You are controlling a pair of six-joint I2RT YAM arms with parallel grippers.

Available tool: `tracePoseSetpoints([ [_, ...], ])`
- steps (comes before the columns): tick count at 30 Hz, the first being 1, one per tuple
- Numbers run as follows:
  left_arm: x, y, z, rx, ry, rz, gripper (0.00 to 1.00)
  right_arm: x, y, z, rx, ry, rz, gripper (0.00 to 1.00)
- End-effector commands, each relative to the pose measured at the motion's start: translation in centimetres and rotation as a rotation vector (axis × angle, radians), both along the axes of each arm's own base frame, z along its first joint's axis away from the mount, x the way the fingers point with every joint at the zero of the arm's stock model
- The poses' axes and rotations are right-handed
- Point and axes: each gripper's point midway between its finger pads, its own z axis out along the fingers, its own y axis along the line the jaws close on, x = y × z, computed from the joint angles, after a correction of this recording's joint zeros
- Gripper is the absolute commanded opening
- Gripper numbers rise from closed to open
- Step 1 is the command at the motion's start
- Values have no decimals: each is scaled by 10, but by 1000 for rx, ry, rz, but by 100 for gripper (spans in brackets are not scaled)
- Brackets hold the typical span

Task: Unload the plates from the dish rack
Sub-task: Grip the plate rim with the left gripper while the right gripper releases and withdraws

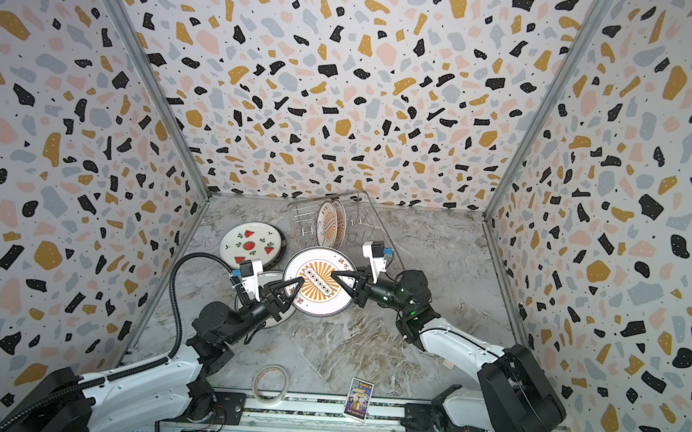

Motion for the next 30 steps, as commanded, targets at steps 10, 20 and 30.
tracePoseSetpoints([
  [10, -11, 2, 14, -56, -46, -31, 0, 19, 17, 6, -17, -20, -31, 14],
  [20, -1, 18, 13, -86, -13, 74, 0, 47, 4, -13, -60, 39, -230, 48],
  [30, 4, 36, 9, -76, 3, 169, 0, 62, -14, -23, -176, 19, -495, 63],
])
